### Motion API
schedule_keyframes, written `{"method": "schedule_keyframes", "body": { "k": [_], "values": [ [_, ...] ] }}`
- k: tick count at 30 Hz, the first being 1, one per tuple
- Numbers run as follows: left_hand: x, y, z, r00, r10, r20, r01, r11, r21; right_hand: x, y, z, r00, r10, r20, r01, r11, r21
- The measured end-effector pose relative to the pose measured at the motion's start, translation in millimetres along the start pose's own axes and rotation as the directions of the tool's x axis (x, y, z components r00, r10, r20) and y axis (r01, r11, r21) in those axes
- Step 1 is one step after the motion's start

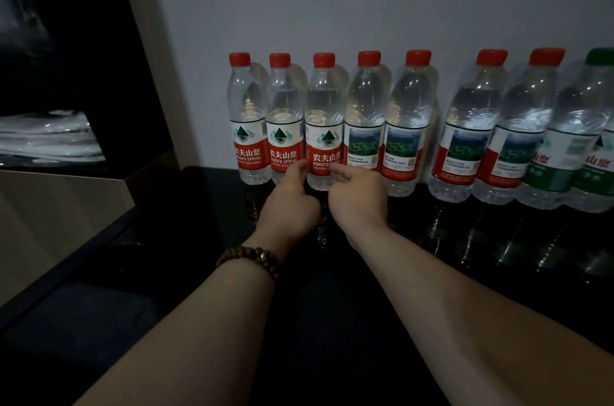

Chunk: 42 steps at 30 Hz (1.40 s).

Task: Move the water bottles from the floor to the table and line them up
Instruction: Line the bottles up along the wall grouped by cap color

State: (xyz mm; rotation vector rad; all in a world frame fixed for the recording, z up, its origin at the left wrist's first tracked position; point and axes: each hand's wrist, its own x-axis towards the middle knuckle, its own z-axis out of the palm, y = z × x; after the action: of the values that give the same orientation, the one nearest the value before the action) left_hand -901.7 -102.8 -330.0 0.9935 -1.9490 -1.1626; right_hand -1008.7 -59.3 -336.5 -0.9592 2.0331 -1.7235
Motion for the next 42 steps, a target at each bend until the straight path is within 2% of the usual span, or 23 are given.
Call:
{"method": "schedule_keyframes", "body": {
  "k": [6,11,18,24,30,42],
  "values": [
    [1.7,-2.2,-0.5,0.998,-0.004,-0.067,-0.003,0.995,-0.103,-0.1,0.1,-1.7,1.000,-0.013,-0.028,0.013,1.000,-0.026],
    [0.9,-0.7,-0.1,1.000,-0.003,0.002,0.003,0.999,-0.036,-1.4,-1.4,-2.5,1.000,-0.019,-0.014,0.018,0.999,-0.040],
    [2.6,-4.6,0.0,0.997,-0.011,-0.074,0.002,0.992,-0.125,-2.7,-1.8,-3.3,0.998,-0.035,-0.057,0.031,0.997,-0.068],
    [2.9,-3.6,0.4,0.999,-0.027,-0.017,0.026,0.997,-0.068,-2.5,-2.3,-2.9,0.999,-0.032,-0.036,0.029,0.996,-0.080],
    [2.0,-3.2,-0.6,0.999,-0.027,-0.022,0.026,0.999,-0.033,-3.3,-3.3,-2.4,0.999,-0.031,-0.027,0.029,0.996,-0.086],
    [-0.7,-0.5,-0.3,0.997,-0.034,-0.070,0.025,0.991,-0.129,-2.0,-2.0,-0.1,0.999,-0.035,-0.006,0.035,0.994,-0.101]
  ]
}}
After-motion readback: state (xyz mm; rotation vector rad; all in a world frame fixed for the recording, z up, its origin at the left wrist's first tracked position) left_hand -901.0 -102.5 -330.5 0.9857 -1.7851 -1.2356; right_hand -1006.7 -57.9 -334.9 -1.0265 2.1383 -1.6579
